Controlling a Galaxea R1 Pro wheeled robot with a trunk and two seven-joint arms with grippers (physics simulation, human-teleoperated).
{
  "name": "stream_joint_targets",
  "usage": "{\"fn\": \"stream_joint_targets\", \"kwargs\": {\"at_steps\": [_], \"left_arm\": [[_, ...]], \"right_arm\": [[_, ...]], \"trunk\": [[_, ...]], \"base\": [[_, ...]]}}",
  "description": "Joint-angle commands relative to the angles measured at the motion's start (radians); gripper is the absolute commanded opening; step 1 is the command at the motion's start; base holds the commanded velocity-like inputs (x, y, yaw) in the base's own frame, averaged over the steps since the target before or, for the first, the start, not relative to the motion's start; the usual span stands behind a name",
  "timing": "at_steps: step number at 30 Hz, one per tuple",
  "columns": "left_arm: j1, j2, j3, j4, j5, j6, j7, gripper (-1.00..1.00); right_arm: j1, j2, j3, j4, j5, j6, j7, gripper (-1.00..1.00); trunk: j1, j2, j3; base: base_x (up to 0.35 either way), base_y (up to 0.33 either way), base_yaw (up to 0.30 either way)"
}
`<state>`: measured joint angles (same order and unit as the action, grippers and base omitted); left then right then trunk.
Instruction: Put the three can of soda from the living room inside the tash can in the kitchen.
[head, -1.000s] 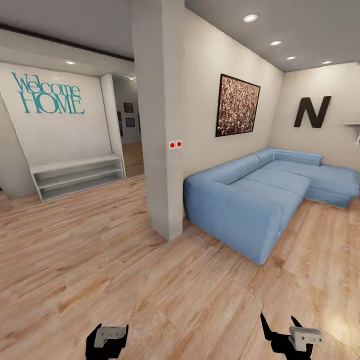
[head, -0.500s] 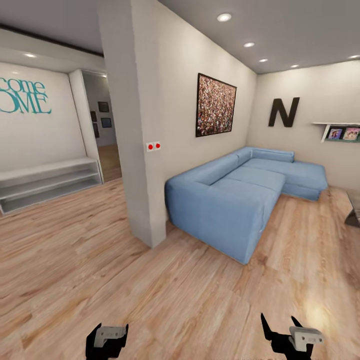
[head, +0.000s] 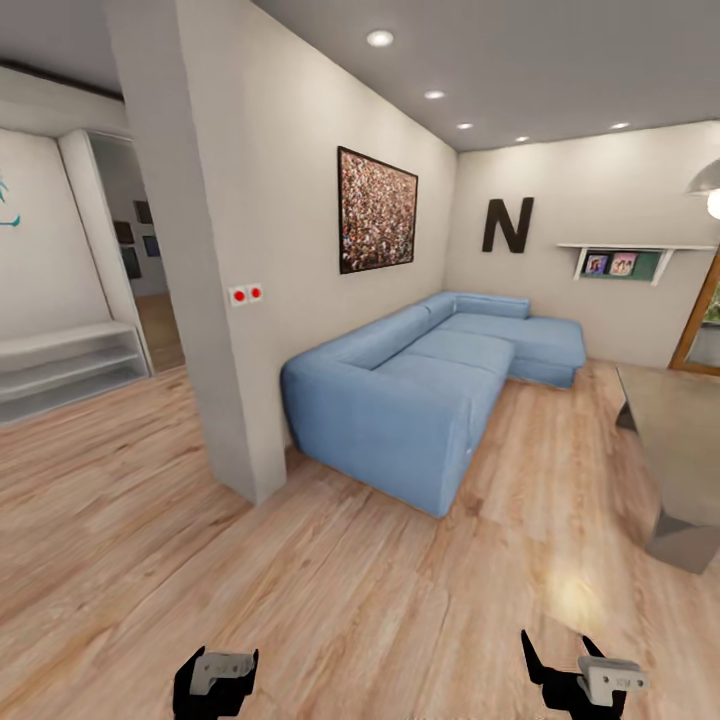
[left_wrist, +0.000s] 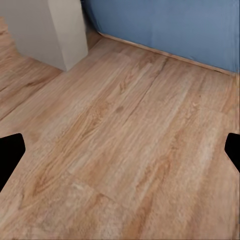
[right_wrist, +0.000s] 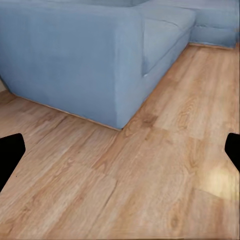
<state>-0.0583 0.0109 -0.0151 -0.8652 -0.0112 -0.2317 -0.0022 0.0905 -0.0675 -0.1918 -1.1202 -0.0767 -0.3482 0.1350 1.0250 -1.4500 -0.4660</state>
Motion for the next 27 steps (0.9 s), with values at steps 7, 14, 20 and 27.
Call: {"fn": "stream_joint_targets", "kwargs": {"at_steps": [7,14,20,27], "left_arm": [[0.0,0.0,-0.009,0.0,0.0,0.0,0.0,1.0],[0.0,0.0,-0.048,0.0,-0.001,0.0,0.004,1.0],[0.0,0.0,-0.053,0.0,-0.001,0.0,0.005,1.0],[0.0,0.0,-0.056,0.0,-0.001,0.0,0.005,1.0]], "right_arm": [[0.0,0.0,0.0,0.001,0.0,0.0,0.0,1.0],[0.0,0.0,0.0,0.002,0.0,0.0,0.0,1.0],[0.0,0.0,0.0,0.002,0.0,0.0,0.0,1.0],[0.0,0.0,0.0,0.002,0.0,0.0,0.0,1.0]], "trunk": [[0.0,0.0,0.0],[0.0,0.0,0.0],[0.0,0.0,0.0],[0.0,0.0,0.0]], "base": [[0.0,-0.284,-0.252],[0.0,-0.287,-0.252],[0.0,-0.288,-0.252],[0.0,-0.288,-0.252]]}}
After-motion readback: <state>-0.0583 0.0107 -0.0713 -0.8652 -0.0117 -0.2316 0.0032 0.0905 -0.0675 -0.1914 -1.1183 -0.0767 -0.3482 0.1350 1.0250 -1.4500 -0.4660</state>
